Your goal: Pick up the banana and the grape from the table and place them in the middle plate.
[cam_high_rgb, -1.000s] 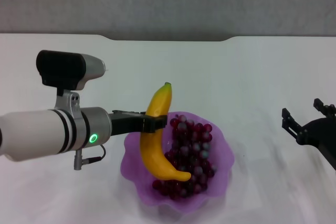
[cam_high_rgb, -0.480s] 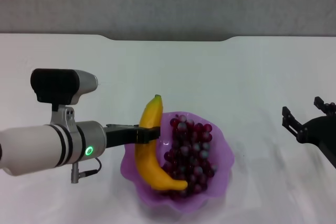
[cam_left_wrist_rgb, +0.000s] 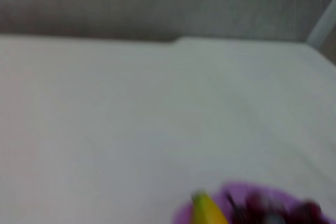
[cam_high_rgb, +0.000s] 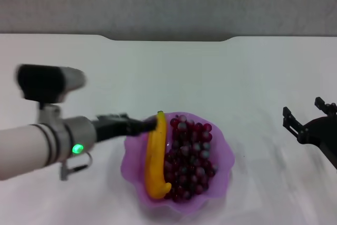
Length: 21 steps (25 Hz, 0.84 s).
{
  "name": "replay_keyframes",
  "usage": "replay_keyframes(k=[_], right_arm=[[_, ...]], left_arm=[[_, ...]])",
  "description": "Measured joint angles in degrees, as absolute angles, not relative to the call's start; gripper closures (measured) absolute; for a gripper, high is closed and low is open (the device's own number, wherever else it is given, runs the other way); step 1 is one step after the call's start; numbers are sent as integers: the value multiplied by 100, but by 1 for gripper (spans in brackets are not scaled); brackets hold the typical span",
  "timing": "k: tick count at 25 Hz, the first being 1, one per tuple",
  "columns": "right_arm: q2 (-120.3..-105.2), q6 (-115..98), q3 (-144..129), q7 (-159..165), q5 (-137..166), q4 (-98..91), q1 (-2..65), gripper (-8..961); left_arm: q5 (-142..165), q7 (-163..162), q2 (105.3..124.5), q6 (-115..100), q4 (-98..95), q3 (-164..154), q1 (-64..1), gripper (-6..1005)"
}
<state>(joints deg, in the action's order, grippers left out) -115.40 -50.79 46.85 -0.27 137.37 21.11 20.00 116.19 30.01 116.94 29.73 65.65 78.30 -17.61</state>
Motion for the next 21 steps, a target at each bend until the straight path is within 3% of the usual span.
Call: replay_keyframes(k=[6,9,14,21], right_arm=[[-11541,-5087,4685,-13,13737,2119,1995,106],[-11547,-5094,4684,2,13738,2124,1997,105],[-11548,-5097,4684,15,13738,2128,2011,105],[-11549,-5098,4631,4,13726,2126,2080,105]], left_arm=[[11228,4193,11700,1161,7580,8052,-439,111],[10985,4650,11699,-393,7168,7683,-226,96],[11112,4422,11685,-2209,5967,6931,-541,97],[12594,1653,11699,-4829,3707,5686,-1079,97]])
